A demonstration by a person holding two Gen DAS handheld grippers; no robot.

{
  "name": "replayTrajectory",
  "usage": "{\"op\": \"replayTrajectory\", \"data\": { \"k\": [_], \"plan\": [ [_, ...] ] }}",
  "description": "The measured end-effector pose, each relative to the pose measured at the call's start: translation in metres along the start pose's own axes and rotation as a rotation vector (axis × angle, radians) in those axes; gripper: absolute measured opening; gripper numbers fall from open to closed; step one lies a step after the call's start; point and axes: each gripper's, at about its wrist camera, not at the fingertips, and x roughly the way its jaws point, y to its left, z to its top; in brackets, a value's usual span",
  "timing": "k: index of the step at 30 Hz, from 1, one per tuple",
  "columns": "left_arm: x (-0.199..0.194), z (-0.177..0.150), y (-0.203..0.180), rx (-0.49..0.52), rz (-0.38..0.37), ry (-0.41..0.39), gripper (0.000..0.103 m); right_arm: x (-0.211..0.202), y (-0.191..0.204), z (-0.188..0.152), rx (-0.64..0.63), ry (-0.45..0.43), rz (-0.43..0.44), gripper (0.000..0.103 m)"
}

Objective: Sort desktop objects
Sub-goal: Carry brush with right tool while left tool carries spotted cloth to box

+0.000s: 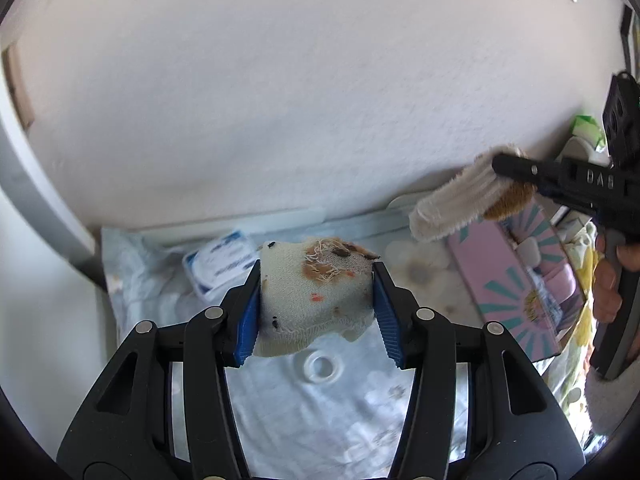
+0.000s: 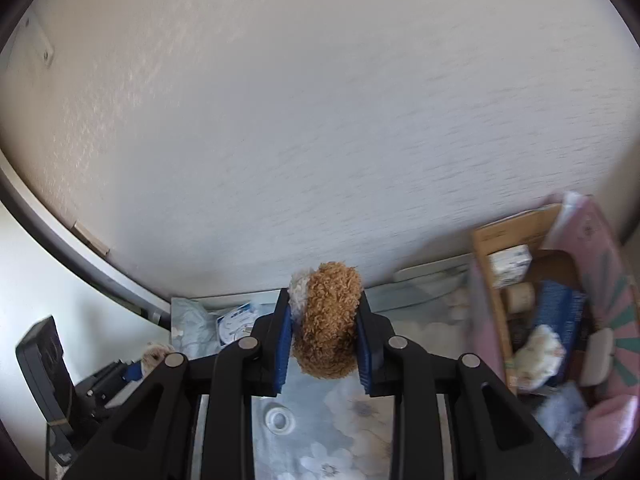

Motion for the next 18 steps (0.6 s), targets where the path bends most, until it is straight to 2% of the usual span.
{"op": "replayTrajectory", "data": {
  "k": [5, 18],
  "plan": [
    [0.003, 0.018, -0.027, 0.052, -0.029, -0.016, 0.047, -0.027, -0.017, 0.0, 0.019, -0.052, -0.039, 0.025],
    [0.042, 0.059, -0.115, 0.155, -0.197, -0.01, 0.047, -0.081, -0.085, -0.021, 0.106, -0.105, -0.133, 0.025]
  ]
}}
